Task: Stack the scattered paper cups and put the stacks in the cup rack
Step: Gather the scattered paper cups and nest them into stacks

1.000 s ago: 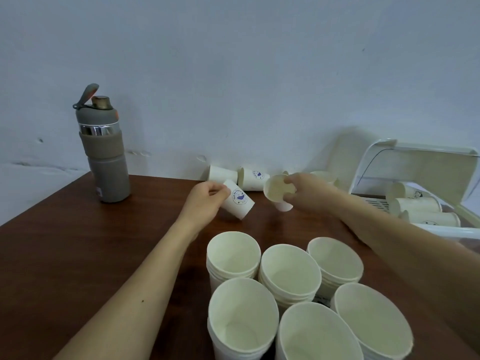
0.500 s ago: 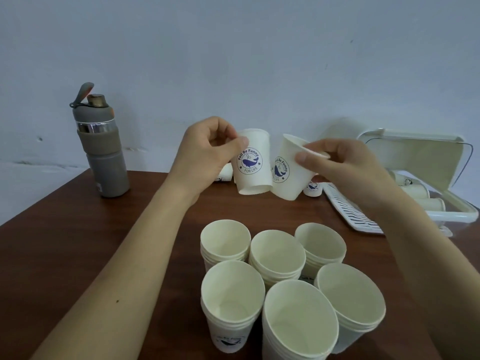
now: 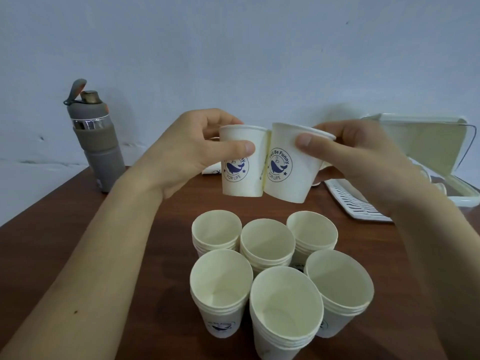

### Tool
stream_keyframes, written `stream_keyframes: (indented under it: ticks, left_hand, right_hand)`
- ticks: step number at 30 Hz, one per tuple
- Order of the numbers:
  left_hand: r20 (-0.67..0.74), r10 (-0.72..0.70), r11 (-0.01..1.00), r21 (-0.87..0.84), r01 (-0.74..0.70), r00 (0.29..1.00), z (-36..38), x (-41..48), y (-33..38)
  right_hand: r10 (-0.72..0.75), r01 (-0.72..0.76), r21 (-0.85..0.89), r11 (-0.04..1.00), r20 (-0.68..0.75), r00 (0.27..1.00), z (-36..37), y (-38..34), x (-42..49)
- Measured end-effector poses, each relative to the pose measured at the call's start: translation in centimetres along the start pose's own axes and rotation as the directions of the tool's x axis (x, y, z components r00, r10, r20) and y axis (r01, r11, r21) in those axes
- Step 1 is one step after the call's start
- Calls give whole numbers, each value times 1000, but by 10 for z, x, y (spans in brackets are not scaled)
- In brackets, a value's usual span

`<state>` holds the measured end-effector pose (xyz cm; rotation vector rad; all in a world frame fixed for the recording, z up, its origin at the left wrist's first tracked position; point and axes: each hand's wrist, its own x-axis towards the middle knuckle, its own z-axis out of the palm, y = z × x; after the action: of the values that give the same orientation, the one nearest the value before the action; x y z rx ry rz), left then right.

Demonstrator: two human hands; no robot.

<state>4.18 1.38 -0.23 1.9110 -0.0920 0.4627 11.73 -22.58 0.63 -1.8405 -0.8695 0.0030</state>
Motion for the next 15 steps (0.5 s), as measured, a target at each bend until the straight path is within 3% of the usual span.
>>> stream_keyframes:
  ticks: [7, 15]
  left_hand:
    - [210, -43, 990, 143, 13, 977, -12, -18, 22]
    - [451, -136, 911, 408, -68, 882, -14, -38, 41]
  right_hand:
    - [-60, 60, 2, 998, -17, 998, -14, -8, -7]
    - [-5, 5, 3, 1000, -126, 992, -18, -5, -4]
